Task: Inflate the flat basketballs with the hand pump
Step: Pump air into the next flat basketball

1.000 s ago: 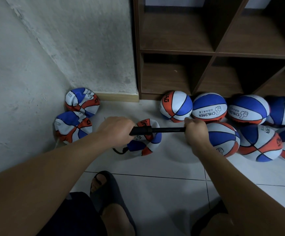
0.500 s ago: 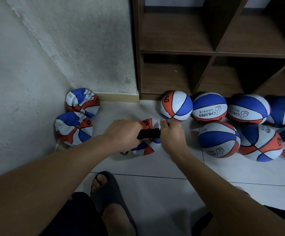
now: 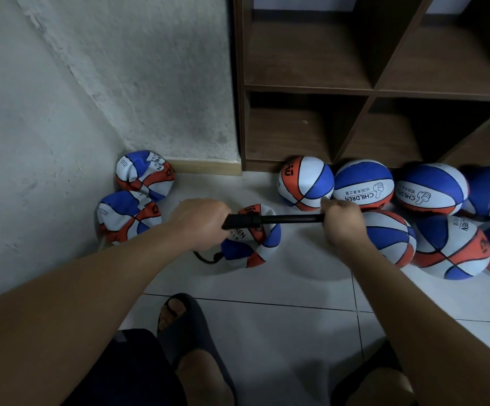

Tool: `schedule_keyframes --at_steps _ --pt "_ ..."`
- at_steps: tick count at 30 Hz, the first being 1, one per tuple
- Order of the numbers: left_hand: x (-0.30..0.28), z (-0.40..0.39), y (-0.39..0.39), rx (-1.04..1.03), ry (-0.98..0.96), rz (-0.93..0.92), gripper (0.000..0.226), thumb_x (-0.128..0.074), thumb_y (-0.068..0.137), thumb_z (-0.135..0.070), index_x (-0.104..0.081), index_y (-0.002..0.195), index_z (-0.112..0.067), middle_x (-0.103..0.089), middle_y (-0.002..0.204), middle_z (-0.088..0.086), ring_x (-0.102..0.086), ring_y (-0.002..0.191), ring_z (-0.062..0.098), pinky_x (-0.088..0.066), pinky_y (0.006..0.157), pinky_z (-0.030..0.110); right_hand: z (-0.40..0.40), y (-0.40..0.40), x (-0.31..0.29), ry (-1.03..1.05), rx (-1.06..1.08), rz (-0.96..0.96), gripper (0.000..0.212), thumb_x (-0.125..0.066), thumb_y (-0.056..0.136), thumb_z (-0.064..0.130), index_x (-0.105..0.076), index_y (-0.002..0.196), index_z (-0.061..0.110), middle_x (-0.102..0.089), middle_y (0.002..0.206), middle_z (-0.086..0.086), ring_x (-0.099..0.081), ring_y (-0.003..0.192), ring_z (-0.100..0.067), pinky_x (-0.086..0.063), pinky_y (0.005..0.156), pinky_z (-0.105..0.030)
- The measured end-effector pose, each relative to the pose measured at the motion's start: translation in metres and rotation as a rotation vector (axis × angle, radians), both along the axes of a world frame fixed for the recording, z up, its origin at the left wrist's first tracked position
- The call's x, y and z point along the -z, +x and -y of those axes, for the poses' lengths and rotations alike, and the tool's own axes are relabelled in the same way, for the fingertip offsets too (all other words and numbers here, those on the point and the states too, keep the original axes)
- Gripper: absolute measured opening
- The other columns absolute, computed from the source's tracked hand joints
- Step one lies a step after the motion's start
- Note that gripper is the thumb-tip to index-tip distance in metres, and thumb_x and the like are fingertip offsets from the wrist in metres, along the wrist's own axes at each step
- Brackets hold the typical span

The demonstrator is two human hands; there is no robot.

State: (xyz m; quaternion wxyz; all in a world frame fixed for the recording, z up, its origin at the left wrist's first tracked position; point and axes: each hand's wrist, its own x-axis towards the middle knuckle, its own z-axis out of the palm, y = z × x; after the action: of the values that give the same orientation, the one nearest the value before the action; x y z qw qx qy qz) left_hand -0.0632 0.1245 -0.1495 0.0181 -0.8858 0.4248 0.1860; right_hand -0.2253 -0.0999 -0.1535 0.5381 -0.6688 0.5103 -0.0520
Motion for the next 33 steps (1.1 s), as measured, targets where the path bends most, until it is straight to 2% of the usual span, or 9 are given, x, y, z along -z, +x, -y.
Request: schedule_keyframes --at_steps 3,6,9,12,21,24,27,30,33 --pt "0.002 -0.001 -0.001 0.005 0.03 0.013 0.022 -0.065 0.094 -0.034 -0.058 0.073 -0.028 -0.063 0.07 -0.005 -0.062 0.061 0.015 -0.039 0.053 0.03 0.004 0.0 0.005 0.034 -0.008 -0.027 0.023 -0.052 0.104 0.027 -0.055 0.086 0.012 -0.048 0.078 -0.01 -0.043 0.069 -0.025 -0.036 0.059 -0.034" --pt "0.002 0.004 -0.011 0.015 0.028 -0.02 0.022 -0.068 0.092 -0.031 -0.058 0.072 -0.027 -0.063 0.07 -0.004 -0.061 0.061 0.016 -0.037 0.052 0.03 -0.026 0.005 0.012 -0.032 -0.053 -0.001 0.031 -0.048 0.109 0.029 -0.057 0.084 0.014 -0.05 0.073 -0.002 -0.046 0.065 -0.017 -0.039 0.06 -0.035" --pt "0.004 0.008 -0.017 0.029 0.011 -0.061 0.017 -0.07 0.089 -0.028 -0.062 0.074 -0.025 -0.063 0.069 -0.003 -0.061 0.06 0.018 -0.038 0.052 0.03 -0.054 0.006 0.014 -0.105 -0.116 0.032 0.038 -0.045 0.112 0.028 -0.052 0.078 0.014 -0.047 0.068 -0.002 -0.044 0.063 -0.017 -0.036 0.061 -0.035" --pt "0.005 0.01 -0.023 0.078 0.023 -0.061 0.013 -0.071 0.09 -0.03 -0.065 0.079 -0.025 -0.063 0.069 -0.003 -0.063 0.06 0.02 -0.044 0.053 0.031 -0.07 0.008 0.015 -0.089 -0.147 0.039 0.043 -0.044 0.113 0.028 -0.049 0.073 0.013 -0.047 0.065 -0.002 -0.042 0.06 -0.017 -0.035 0.059 -0.036" --pt "0.006 0.012 -0.023 0.136 0.034 -0.02 0.015 -0.072 0.091 -0.034 -0.064 0.084 -0.024 -0.065 0.073 -0.001 -0.065 0.063 0.022 -0.058 0.062 0.038 -0.078 0.009 0.022 -0.024 -0.136 0.061 0.044 -0.045 0.112 0.037 -0.052 0.074 0.015 -0.047 0.065 -0.001 -0.041 0.06 -0.017 -0.037 0.061 -0.04" --pt "0.008 0.011 -0.022 0.135 0.035 -0.031 0.016 -0.072 0.091 -0.034 -0.062 0.082 -0.024 -0.065 0.073 -0.001 -0.066 0.063 0.023 -0.056 0.06 0.037 -0.079 0.009 0.022 -0.013 -0.164 0.066 0.046 -0.046 0.112 0.038 -0.052 0.074 0.014 -0.046 0.063 0.0 -0.04 0.058 -0.016 -0.036 0.059 -0.038" --pt "0.013 0.005 -0.018 0.094 0.024 -0.081 0.02 -0.072 0.089 -0.037 -0.063 0.077 -0.025 -0.064 0.07 -0.003 -0.064 0.061 0.021 -0.046 0.054 0.032 -0.07 0.006 0.022 0.007 -0.202 0.02 0.044 -0.047 0.112 0.038 -0.057 0.078 0.011 -0.047 0.062 0.0 -0.041 0.056 -0.015 -0.036 0.058 -0.035" --pt "0.016 -0.004 -0.005 0.044 0.048 -0.05 0.017 -0.07 0.089 -0.038 -0.066 0.078 -0.026 -0.065 0.07 -0.005 -0.064 0.06 0.017 -0.049 0.054 0.032 -0.038 0.001 0.02 -0.008 -0.119 -0.039 0.034 -0.051 0.108 0.031 -0.055 0.08 0.013 -0.044 0.068 -0.005 -0.042 0.065 -0.021 -0.039 0.064 -0.041" --pt "0.017 -0.008 0.002 0.017 0.035 -0.006 0.02 -0.069 0.092 -0.037 -0.062 0.075 -0.027 -0.063 0.07 -0.006 -0.062 0.061 0.015 -0.044 0.053 0.03 -0.003 -0.005 0.014 0.059 0.04 -0.049 0.022 -0.054 0.102 0.024 -0.051 0.084 0.013 -0.04 0.071 -0.007 -0.04 0.067 -0.025 -0.035 0.058 -0.037"
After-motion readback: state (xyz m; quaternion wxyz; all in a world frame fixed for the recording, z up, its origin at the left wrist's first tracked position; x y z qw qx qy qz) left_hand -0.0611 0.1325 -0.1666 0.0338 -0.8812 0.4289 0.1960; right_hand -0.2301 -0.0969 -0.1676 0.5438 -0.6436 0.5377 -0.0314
